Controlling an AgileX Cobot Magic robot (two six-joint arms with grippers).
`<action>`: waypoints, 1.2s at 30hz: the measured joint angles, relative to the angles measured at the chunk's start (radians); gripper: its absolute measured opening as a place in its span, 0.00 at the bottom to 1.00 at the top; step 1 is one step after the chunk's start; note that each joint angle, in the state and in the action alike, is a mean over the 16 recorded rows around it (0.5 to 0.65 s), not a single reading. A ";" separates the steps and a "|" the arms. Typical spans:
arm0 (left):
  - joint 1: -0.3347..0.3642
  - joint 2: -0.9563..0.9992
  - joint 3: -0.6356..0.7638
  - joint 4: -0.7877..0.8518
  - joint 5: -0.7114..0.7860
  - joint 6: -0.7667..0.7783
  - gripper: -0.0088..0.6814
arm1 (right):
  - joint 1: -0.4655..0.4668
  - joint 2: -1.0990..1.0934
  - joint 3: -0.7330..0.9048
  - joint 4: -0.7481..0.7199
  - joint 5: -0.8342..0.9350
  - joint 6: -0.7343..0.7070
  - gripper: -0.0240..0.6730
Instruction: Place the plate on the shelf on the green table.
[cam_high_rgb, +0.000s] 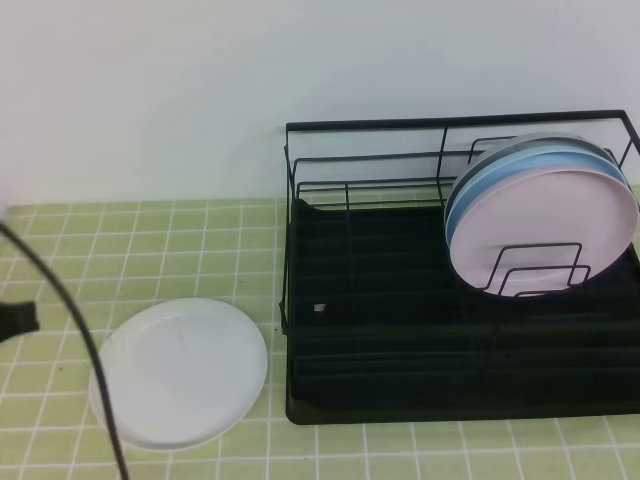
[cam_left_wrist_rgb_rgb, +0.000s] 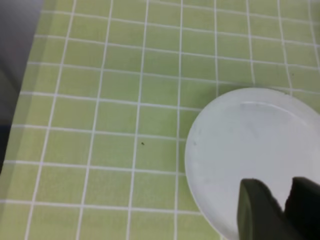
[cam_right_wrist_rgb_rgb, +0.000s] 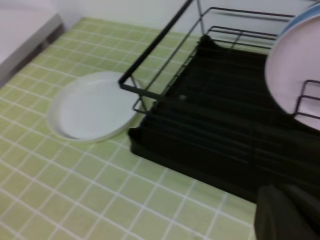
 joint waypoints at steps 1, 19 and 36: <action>0.000 0.034 -0.020 -0.003 0.012 0.009 0.19 | 0.006 0.000 0.000 0.008 0.004 0.000 0.03; 0.184 0.544 -0.260 -0.387 0.249 0.388 0.19 | 0.102 0.000 0.000 0.054 0.034 0.000 0.03; 0.285 0.820 -0.268 -0.612 0.203 0.594 0.43 | 0.114 0.000 0.000 0.059 0.006 0.000 0.03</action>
